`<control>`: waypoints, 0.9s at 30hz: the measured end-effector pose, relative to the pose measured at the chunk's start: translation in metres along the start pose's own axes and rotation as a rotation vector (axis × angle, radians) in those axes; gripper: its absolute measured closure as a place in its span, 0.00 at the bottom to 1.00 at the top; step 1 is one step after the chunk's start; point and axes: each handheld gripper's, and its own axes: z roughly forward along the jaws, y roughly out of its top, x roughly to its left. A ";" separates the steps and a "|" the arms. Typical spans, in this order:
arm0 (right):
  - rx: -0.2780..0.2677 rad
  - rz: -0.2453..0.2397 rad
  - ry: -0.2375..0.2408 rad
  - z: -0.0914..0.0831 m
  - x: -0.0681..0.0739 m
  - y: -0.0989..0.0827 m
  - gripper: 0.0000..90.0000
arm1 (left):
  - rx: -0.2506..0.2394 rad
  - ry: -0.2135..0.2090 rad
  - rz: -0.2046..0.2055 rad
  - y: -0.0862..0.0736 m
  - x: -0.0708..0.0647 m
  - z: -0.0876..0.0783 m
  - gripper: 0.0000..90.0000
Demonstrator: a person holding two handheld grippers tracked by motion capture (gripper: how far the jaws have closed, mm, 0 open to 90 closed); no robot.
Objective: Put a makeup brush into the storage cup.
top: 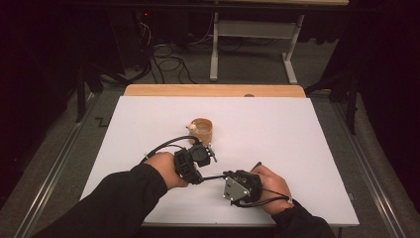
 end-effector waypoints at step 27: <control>0.000 -0.003 -0.017 -0.002 -0.001 -0.002 0.97 | -0.016 0.066 -0.069 -0.002 0.007 -0.004 0.37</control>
